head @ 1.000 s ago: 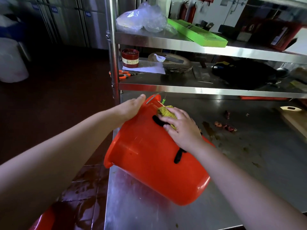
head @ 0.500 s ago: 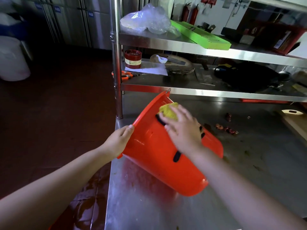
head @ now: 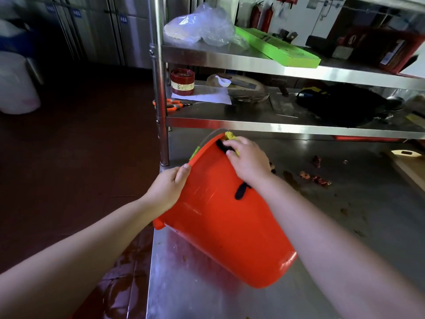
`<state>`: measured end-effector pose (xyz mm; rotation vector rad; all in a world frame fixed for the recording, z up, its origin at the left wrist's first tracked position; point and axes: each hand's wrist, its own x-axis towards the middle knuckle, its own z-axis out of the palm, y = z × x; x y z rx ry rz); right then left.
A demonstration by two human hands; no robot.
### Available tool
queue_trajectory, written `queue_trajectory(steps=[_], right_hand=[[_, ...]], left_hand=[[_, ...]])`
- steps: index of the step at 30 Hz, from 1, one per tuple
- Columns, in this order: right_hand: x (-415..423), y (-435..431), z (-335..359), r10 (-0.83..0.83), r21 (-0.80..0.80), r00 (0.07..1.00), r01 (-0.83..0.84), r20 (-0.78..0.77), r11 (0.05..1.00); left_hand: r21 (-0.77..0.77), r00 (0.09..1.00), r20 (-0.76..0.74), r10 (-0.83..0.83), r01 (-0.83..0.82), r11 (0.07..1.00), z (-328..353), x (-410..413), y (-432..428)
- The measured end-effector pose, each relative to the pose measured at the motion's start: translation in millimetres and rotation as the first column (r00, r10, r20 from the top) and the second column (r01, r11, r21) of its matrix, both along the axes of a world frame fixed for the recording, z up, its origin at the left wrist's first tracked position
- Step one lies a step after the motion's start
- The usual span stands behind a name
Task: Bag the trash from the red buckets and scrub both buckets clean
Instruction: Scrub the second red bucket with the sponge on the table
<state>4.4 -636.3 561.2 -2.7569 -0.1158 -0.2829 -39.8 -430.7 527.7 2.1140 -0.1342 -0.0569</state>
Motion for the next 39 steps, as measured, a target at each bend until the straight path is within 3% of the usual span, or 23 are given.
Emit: queue_trajectory(steps=[2, 4, 6, 8, 10, 12, 14, 18, 21, 23, 25, 28, 31, 34, 37, 39], right_hand=[[-28.3, 19.3, -4.2, 0.079, -0.164, 0.991, -0.060, 0.108, 0.985], [-57.2, 33.7, -12.0, 0.271, -0.320, 0.938, -0.194, 0.215, 0.927], [-67.7, 33.1, -16.9, 0.423, -0.409, 0.882, -0.315, 0.207, 0.857], [-50.1, 17.5, -13.1, 0.405, -0.334, 0.896, -0.331, 0.180, 0.882], [-23.6, -8.1, -7.9, 0.222, -0.145, 0.969, -0.205, 0.112, 0.968], [-1.3, -42.6, -8.5, 0.065, 0.072, 0.996, -0.060, -0.061, 0.996], [2.0, -71.1, -14.3, -0.026, 0.116, 0.986, 0.046, -0.167, 0.992], [-35.4, -74.5, -18.0, -0.033, -0.018, 0.997, 0.032, -0.071, 0.999], [-81.2, -55.8, -21.6, 0.225, -0.305, 0.966, -0.179, 0.125, 0.936], [-97.5, -59.7, -27.9, 0.408, -0.398, 0.904, -0.331, 0.127, 0.856], [-92.2, -75.6, -26.2, 0.411, -0.326, 0.908, -0.366, 0.081, 0.872], [-71.6, -111.1, -24.4, 0.114, 0.030, 0.993, -0.113, -0.034, 0.993], [-65.9, -140.8, -30.3, -0.071, 0.199, 0.983, 0.105, -0.170, 0.974], [-85.8, -131.6, -32.3, -0.124, 0.096, 0.992, 0.127, -0.038, 0.987], [-121.1, -114.0, -41.8, 0.029, -0.141, 0.972, 0.004, 0.233, 0.990], [-143.6, -109.8, -58.5, 0.127, -0.238, 0.939, -0.051, 0.319, 0.970]], left_hand=[[0.004, 1.000, -0.002, -0.001, 0.001, 1.000, 1.3, 7.4, 0.3], [0.002, 1.000, 0.012, -0.019, 0.019, 1.000, 3.6, 15.6, -1.1], [0.004, 0.999, 0.020, -0.037, 0.037, 0.999, 5.5, 21.8, -5.3], [0.015, 0.999, 0.017, -0.033, 0.033, 0.999, 9.1, 24.5, -10.3], [0.001, 0.999, -0.019, -0.027, 0.027, 1.000, 10.4, 27.5, -13.5], [-0.022, 0.998, -0.063, -0.018, 0.017, 1.000, 10.6, 28.0, -15.5], [-0.010, 0.997, -0.079, -0.009, 0.008, 1.000, 10.2, 28.5, -18.9], [0.048, 0.997, -0.080, -0.008, 0.011, 0.999, 17.3, 36.4, -27.4], [0.058, 0.997, -0.075, -0.010, 0.014, 0.998, 19.3, 41.6, -31.1], [0.074, 0.999, -0.046, -0.002, 0.006, 0.997, 19.7, 41.6, -33.8], [0.084, 1.000, -0.020, 0.012, -0.010, 0.996, 21.3, 41.3, -36.3], [0.044, 0.998, -0.048, 0.031, -0.029, 0.999, 21.1, 43.8, -38.2], [0.009, 0.996, -0.075, 0.041, -0.041, 0.999, 20.5, 44.8, -39.3], [0.106, 0.998, -0.027, 0.058, -0.055, 0.993, 23.1, 46.2, -44.2], [0.185, 0.998, -0.018, 0.062, -0.058, 0.981, 30.0, 49.8, -52.4], [0.199, 0.999, -0.015, 0.045, -0.041, 0.979, 32.8, 53.1, -57.1]])
